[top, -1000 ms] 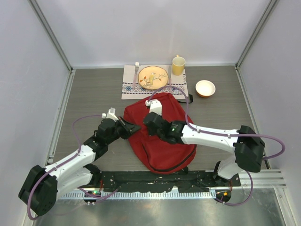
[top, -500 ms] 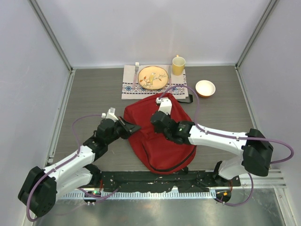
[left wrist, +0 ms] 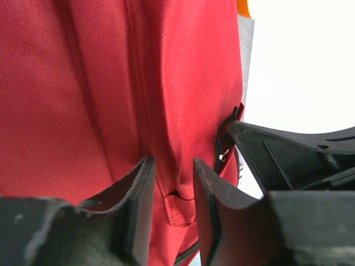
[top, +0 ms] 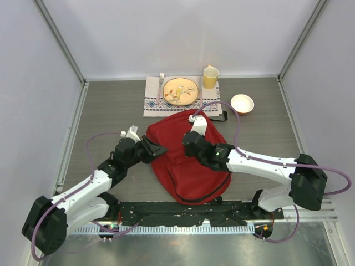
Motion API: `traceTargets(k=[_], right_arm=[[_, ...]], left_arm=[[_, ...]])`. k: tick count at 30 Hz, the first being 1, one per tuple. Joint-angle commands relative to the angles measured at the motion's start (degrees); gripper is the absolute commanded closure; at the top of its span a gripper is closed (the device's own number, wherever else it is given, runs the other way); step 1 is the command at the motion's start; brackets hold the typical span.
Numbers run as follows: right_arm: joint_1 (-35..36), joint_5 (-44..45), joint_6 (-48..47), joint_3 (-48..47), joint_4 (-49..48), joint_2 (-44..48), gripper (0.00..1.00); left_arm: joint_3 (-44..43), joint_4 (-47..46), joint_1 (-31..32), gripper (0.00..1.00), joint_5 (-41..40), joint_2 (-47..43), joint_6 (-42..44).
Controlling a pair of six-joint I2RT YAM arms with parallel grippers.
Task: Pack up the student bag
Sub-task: Zip the student bag at the center of the board.
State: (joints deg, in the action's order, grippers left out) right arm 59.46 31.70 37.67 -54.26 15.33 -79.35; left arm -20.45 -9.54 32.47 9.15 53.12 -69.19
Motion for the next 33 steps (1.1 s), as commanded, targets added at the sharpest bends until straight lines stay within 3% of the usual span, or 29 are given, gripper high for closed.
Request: traceTargets(k=[1,3,6,12,15,24,33], right_arm=[[-0.7,0.1,0.7,1.8,-4.3,2.8,0.99],[-0.7,-0.3,0.7,1.7,-4.7,2.6,0.99],[-0.7,-0.3,0.6,1.6,-4.5,2.4,0.99],[-0.7,-0.2,0.6,1.8,-4.3,3.0,0.99],[-0.7,0.1,0.7,2.2,-4.0,3.7,0.99],[-0.7,-0.2,1.0,2.8,-4.0,4.3,0.99],[-0.7,-1.3,1.0,3.6,-5.2,5.3,0.99]], left_arm=[[-7.6,8.4,-0.2,0.57,2.3,1.2,8.3],[-8.9,11.0,-0.2,0.43,1.6,0.8,9.9],[-9.4,12.9,-0.1,0.32,0.9,-0.8,9.5],[-7.1,13.1,1.5,0.24,0.2,-3.3,4.3],[-6.6,14.0,6.2,0.22,-3.2,-3.3,3.4],[-4.4,11.0,12.8,0.21,-11.2,-2.9,-2.2],[-4.9,1.5,12.8,0.41,-13.5,3.6,-3.7]])
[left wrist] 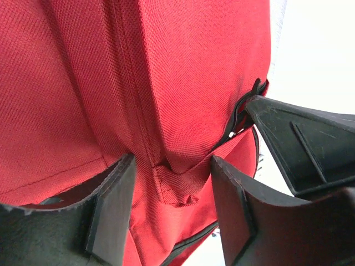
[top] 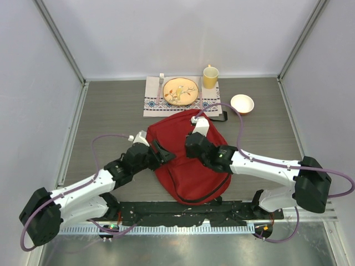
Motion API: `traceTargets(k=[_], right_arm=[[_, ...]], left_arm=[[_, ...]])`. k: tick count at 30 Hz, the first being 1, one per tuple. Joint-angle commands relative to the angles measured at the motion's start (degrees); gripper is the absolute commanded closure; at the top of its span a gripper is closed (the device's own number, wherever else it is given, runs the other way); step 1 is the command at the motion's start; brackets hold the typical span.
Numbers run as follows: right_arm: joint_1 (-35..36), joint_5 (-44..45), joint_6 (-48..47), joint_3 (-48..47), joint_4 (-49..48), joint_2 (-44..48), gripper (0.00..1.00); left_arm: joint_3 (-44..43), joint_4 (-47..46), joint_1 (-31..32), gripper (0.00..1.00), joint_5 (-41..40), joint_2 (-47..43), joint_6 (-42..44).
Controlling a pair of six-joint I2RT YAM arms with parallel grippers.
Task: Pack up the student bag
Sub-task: Zip the student bag at the center of the board.
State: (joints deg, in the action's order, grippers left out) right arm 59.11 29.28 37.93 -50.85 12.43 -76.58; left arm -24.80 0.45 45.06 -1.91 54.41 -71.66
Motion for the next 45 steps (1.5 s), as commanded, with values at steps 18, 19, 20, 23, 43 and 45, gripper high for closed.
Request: traceTargets(k=[18,19,20,23,43,45], right_arm=[[-6.0,3.4,-0.1,-1.5,0.8,0.6,0.99],[-6.5,3.7,-0.1,-1.4,1.4,0.5,0.99],[-7.0,3.7,-0.1,-1.0,1.6,0.5,0.99],[-9.1,3.5,0.2,0.6,2.2,1.3,0.99],[-15.5,2.7,2.8,8.4,1.3,6.6,0.99],[-15.4,1.7,3.4,8.9,0.6,8.2,0.99]], left_arm=[[0.2,8.7,-1.2,1.00,-8.5,-10.1,2.2],[0.4,9.6,-1.5,1.00,-8.5,-11.1,2.6],[0.7,10.2,-2.3,1.00,-8.3,-12.0,2.7],[0.9,12.8,-4.5,1.00,-7.1,-14.3,3.4],[-8.0,7.7,-20.4,1.00,10.1,-2.3,17.6],[-10.6,6.9,-22.2,1.00,12.4,2.9,21.1]])
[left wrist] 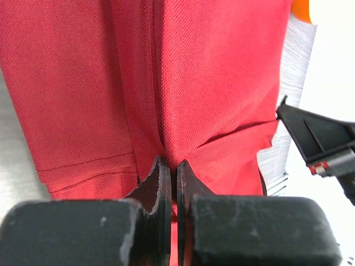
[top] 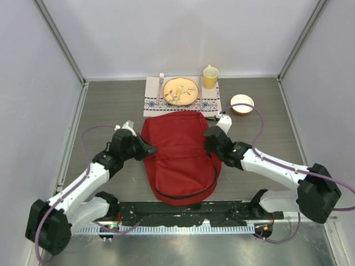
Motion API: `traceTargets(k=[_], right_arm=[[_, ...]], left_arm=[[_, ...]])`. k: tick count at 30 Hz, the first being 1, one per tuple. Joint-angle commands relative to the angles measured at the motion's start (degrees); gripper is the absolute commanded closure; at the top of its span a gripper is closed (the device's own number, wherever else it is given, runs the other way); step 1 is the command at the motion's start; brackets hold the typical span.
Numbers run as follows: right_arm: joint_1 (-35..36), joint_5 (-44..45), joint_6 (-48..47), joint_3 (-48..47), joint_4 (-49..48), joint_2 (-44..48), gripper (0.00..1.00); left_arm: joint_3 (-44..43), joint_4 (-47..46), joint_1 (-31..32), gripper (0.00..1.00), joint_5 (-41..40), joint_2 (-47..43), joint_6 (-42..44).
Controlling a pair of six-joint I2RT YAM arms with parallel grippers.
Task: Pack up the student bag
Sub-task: Zip the student bag at the center of the board, then reset both arms
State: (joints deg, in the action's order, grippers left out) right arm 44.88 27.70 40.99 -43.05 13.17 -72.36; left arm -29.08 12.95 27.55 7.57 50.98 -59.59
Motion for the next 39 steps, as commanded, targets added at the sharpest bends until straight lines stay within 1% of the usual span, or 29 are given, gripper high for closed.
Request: traceTargets(k=[1,3,5,7,8,9,10,11,12,13,14,15,16,17,19,20,21,22,23,25,30,31,34,37,39], right_arm=[[-1.3,2.6,0.5,1.9,-0.5,4.5,0.99],[-1.3,2.1,0.1,2.8,-2.3,4.9,0.99],[-1.4,2.8,-0.3,2.3,-1.2,4.1,0.99],[-1.5,3.1,-0.9,1.0,-0.2,3.3,0.99],[-1.6,3.2,-1.2,0.7,0.4,3.2,0.99],[-1.8,3.1,-1.4,0.4,0.6,3.4,0.98],[-2.3,3.1,-1.4,0.1,1.0,3.4,0.94],[-2.5,3.0,-1.6,-0.1,1.3,4.0,0.79],[-2.7,2.4,-1.9,-0.2,1.3,4.5,0.69],[-3.0,2.1,-2.2,-0.2,1.3,5.2,0.59],[-3.2,1.8,-2.5,-0.2,1.3,6.7,0.41],[-3.4,1.7,-2.8,-0.1,1.4,7.7,0.34],[-3.6,1.7,-3.6,-0.3,1.7,8.5,0.28],[-4.3,1.6,-4.1,-0.5,2.5,9.2,0.21],[-5.2,2.1,-4.7,-1.0,3.5,11.6,0.17],[-6.5,2.2,-5.0,-1.0,4.7,12.5,0.14],[-7.7,2.1,-5.0,-0.9,5.1,13.8,0.13],[-8.7,1.1,-5.2,-0.5,5.5,14.5,0.13],[-11.5,0.5,-5.6,0.0,5.8,15.1,0.11],[-14.7,-2.1,-5.7,1.6,6.5,16.4,0.10],[-28.5,-10.8,-6.1,6.2,7.2,18.7,0.09],[-29.8,-11.4,-6.4,6.7,7.1,19.7,0.09],[-32.8,-10.2,-7.5,8.6,7.2,21.4,0.08],[-33.1,-6.0,-8.0,10.4,6.4,22.4,0.08],[-33.1,-1.7,-8.6,11.7,5.7,23.0,0.08]], left_arm=[[-9.0,-5.8,-6.1,1.00,4.1,7.7,9.9],[-11.7,-6.0,-7.3,1.00,6.6,12.2,11.2],[-14.2,-6.0,-7.9,1.00,8.8,14.1,11.6],[-13.5,-7.2,-7.9,0.99,9.7,14.6,10.6],[-12.7,-7.4,-7.9,0.95,9.5,14.2,10.1],[-11.9,-7.1,-7.9,0.75,9.0,13.9,9.8],[-10.6,-6.1,-7.9,0.60,8.8,12.6,9.8],[-10.0,-5.5,-7.9,0.43,7.8,11.8,9.8],[-9.7,-4.3,-7.9,0.25,6.6,10.7,10.0],[-9.2,-1.9,-7.9,0.13,5.5,8.5,10.3],[-9.2,-0.4,-7.8,0.01,4.0,7.3,11.0],[-9.3,1.3,-7.9,0.00,0.7,6.2,11.6],[-10.4,5.2,-7.8,0.00,-0.9,5.3,12.2],[-10.9,6.8,-7.9,0.00,-3.0,3.4,13.4],[-12.3,11.0,-7.8,0.00,-9.7,1.4,14.1],[-12.8,12.2,-7.9,0.00,-11.8,-0.3,14.6],[-13.3,13.3,-7.8,0.00,-13.7,-1.3,14.9],[-13.9,14.5,-7.9,0.00,-18.3,-2.3,15.4],[-14.1,14.8,-7.9,0.01,-19.9,-3.0,15.9],[-14.8,16.1,-7.9,0.00,-24.8,-4.7,16.5],[-16.4,18.7,-7.9,0.01,-30.3,-4.5,18.3],[-16.4,18.8,-7.9,0.01,-31.6,-4.6,18.6],[-16.5,19.4,-7.9,0.01,-33.7,-4.0,19.2],[-16.7,19.9,-7.9,0.01,-35.3,-2.7,19.8],[-16.9,19.9,-7.8,0.01,-35.4,-2.1,20.0]])
